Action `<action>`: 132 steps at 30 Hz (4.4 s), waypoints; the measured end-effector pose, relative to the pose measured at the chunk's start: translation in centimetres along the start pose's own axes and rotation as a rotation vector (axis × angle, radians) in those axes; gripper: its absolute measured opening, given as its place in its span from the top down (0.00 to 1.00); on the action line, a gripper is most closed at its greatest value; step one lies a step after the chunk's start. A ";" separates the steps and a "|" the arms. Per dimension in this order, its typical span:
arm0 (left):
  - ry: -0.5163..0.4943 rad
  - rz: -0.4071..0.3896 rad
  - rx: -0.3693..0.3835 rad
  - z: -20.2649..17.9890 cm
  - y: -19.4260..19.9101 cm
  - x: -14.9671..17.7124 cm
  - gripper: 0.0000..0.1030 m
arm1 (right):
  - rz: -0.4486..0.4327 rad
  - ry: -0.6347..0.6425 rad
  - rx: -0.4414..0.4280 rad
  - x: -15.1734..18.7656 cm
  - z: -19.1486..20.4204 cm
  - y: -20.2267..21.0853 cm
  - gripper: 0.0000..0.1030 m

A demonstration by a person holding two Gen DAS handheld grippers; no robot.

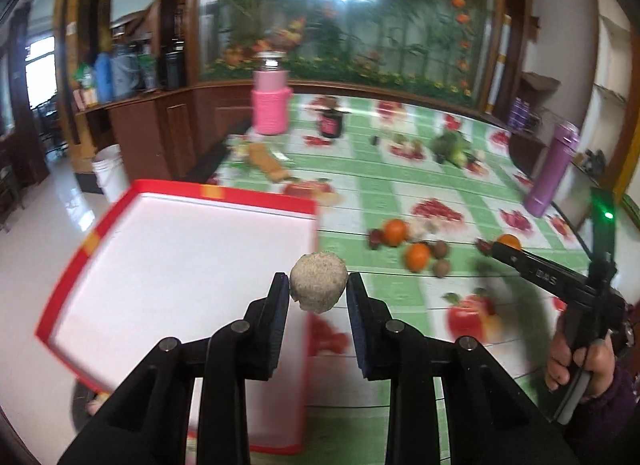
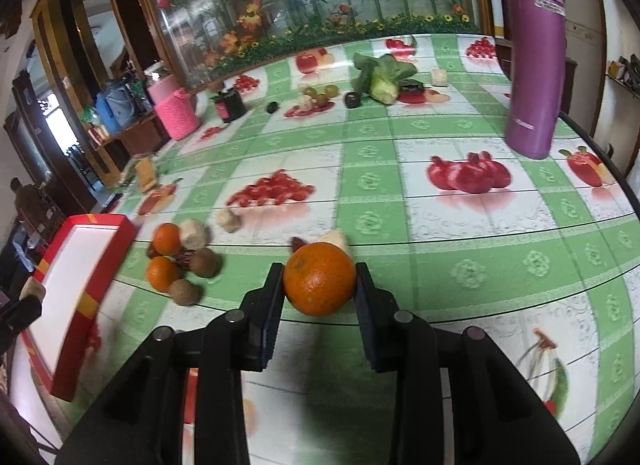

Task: Organize fruits
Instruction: 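Carry the bread ball and orange into the red-rimmed tray and open both grippers, then move both grippers back over the fruits on the table, then grasp an orange with the left gripper while the right grasps a beige cube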

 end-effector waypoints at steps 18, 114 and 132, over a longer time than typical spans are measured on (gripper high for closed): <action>0.073 0.104 -0.300 12.9 -1.4 5.1 0.72 | 0.172 0.235 -0.419 7.0 25.9 -1.0 0.65; -0.178 0.362 0.056 -8.6 -13.0 3.0 0.34 | 0.162 0.141 0.090 -0.2 -2.9 -3.9 0.65; -0.171 0.388 0.153 -11.2 -15.3 2.5 0.49 | 0.156 0.238 0.102 -0.9 -1.6 -6.1 0.71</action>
Point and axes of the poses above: each gripper's, at about its wrist camera, not at the fingertips, and y roughly against the way its jaws point, z to its left, x to its underside, the point moved 4 cm from there along -y, roughly the way its jaws point, and after that the axes turned 13 degrees about -z, right-handed, at the moved point
